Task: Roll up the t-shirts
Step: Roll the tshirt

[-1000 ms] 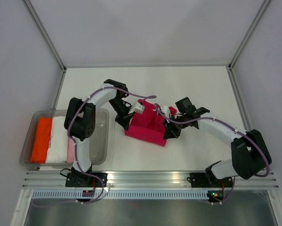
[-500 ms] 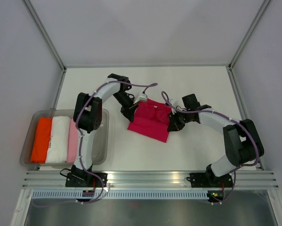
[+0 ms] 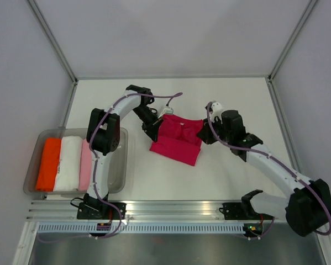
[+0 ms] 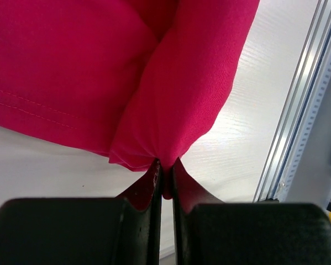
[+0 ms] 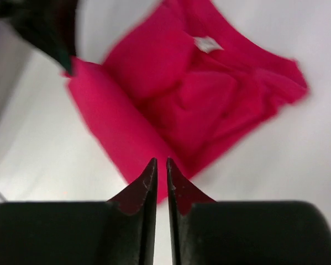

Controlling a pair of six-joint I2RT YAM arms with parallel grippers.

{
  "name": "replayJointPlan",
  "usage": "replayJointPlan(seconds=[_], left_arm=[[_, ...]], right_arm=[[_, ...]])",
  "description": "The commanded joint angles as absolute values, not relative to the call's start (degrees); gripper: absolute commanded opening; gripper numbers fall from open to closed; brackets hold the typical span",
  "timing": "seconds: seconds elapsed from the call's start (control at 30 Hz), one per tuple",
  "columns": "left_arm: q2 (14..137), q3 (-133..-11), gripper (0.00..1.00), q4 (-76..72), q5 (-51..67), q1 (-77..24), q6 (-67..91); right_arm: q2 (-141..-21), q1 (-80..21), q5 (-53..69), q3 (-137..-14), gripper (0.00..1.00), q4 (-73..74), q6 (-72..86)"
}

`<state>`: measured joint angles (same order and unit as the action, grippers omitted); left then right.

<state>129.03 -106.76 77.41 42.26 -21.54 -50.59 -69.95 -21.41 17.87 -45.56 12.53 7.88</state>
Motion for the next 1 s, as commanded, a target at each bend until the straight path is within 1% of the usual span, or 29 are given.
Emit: replayJointPlan(seconds=[0.0, 0.03, 0.07, 0.1, 0.13, 0.2, 0.23, 0.37, 0.43, 0.47, 0.5, 0.57, 0.6, 0.63, 0.67, 0.77, 0.97], left_arm=[[128.32, -106.87, 0.13, 78.58, 44.3, -21.27, -46.32], [128.41, -106.87, 0.13, 78.14, 43.95, -21.27, -45.62], [128.41, -106.96, 0.13, 77.79, 43.51, -21.18, -45.53], [128.41, -106.96, 0.13, 77.87, 43.42, -21.27, -45.35], [128.41, -106.96, 0.13, 77.78, 43.42, -21.27, -45.18], [128.5, -107.05, 0.15, 77.7, 43.24, -21.18, -44.83], [128.5, -107.14, 0.15, 77.61, 42.98, -21.27, -44.74], [128.67, -106.88, 0.16, 77.61, 40.35, -21.27, -44.74], [128.76, -106.96, 0.2, 77.7, 40.43, -21.27, -44.74], [128.76, -107.05, 0.23, 77.61, 40.52, -21.27, -44.82], [128.85, -107.22, 0.29, 77.52, 40.52, -21.27, -44.82], [129.11, -108.28, 0.32, 77.17, 39.73, -21.27, -44.65], [129.11, -108.54, 0.36, 76.99, 39.38, -21.27, -44.65], [129.11, -108.89, 0.38, 76.56, 39.29, -21.27, -44.56], [128.94, -109.07, 0.44, 76.2, 38.94, -21.27, -44.56], [127.97, -109.95, 0.5, 75.33, 37.54, -21.27, -44.91], [125.78, -112.76, 0.54, 73.75, 32.88, -21.36, -47.54]], right_arm=[[-67.41, -31.79, 13.27, -39.31, 0.13, -0.93, 18.1], [-68.2, -36.6, 13.53, -38.77, 0.11, -6.88, 19.5], [-69.16, -38.83, 13.45, -38.24, 0.07, -9.73, 19.95], [-71.52, -40.41, 13.36, -37.01, 0.06, -16.46, 20.47], [-73.02, -42.95, 13.01, -36.39, 0.06, -19.57, 21.09], [-78.19, -43.94, 13.18, -36.21, 0.04, -26.76, 22.93], [-79.96, -44.03, 12.92, -36.73, 0.03, -28.02, 23.46], [-87.78, -44.03, 12.75, -40.16, 0.0, -30.93, 23.47], [-89.64, -44.03, 11.43, -40.08, 0.0, -31.81, 23.64], [-90.43, -44.03, 10.38, -39.21, 0.0, -32.43, 23.73], [-90.61, -44.03, 8.37, -38.68, 0.0, -34.52, 24.51], [-90.79, -44.03, 6.69, -38.06, 0.0, -35.86, 24.87], [-91.05, -44.03, 5.2, -38.23, 0.0, -35.6, 24.79], [-91.49, -44.03, 4.4, -38.41, 0.0, -35.16, 24.79], [-92.45, -43.77, 3.61, -38.41, 0.0, -34.98, 24.96], [-94.21, -43.33, 1.32, -38.41, 0.0, -34.72, 25.31], [-97.47, -43.24, 0.35, -39.64, 0.0, -34.35, 26.27]])
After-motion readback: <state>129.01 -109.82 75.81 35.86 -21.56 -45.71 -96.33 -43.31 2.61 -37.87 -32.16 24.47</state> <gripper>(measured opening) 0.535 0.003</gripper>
